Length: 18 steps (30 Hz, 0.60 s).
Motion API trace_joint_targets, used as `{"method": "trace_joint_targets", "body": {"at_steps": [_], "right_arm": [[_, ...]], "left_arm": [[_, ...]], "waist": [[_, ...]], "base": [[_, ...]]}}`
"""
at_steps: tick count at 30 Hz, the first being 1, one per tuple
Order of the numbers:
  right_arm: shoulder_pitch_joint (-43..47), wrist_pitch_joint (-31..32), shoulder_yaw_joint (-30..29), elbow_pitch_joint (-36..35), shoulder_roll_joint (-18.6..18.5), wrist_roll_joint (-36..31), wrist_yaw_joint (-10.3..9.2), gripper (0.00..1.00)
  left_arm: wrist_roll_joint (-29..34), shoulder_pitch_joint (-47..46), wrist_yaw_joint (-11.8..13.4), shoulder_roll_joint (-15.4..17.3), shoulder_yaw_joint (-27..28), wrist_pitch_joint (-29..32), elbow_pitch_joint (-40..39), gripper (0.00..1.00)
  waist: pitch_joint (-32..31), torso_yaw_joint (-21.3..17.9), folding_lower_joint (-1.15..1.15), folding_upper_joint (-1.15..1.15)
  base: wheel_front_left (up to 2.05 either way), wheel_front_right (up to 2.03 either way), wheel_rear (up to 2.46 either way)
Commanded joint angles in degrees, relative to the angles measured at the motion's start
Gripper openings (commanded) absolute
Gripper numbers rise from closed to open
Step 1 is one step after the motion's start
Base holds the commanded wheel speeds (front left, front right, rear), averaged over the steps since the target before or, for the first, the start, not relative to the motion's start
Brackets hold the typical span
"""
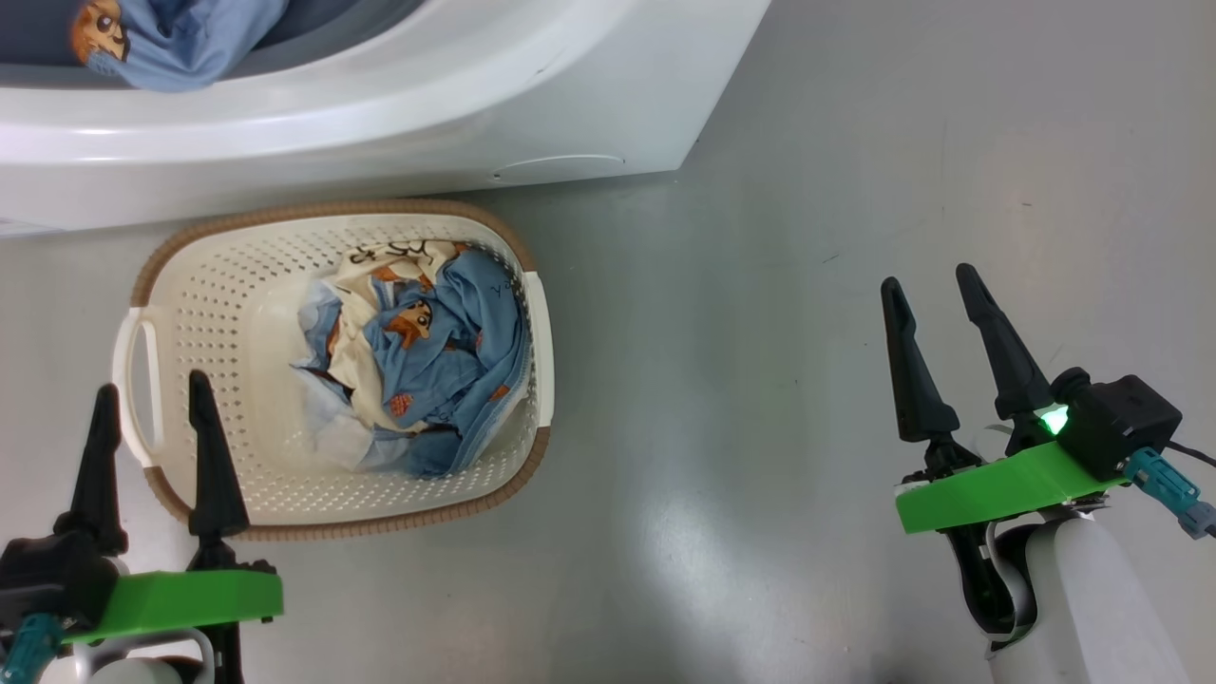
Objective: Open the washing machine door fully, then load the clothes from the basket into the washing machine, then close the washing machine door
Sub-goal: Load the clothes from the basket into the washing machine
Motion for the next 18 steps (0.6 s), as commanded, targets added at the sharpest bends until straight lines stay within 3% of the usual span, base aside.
{"method": "trace_joint_targets", "body": {"at_steps": [1, 18], "right_arm": [[0.7, -0.3, 1.5, -1.0, 0.2, -0.2, 0.09, 1.00], [0.5, -0.3, 1.6, -0.9, 0.2, 0.2, 0.09, 1.00]], "left_arm": [[-0.4, 1.9, 0.6, 1.0, 1.5, -0.2, -1.4, 1.00], [0.1, -3.1, -0.1, 1.0, -0.5, -0.2, -2.4, 1.00]], "waist": [[0.0, 0.0, 0.00, 0.00], [0.0, -0.4, 0.00, 0.00]], "base": [[0.00, 0.00, 0.00], [0.00, 0.00, 0.00]]}}
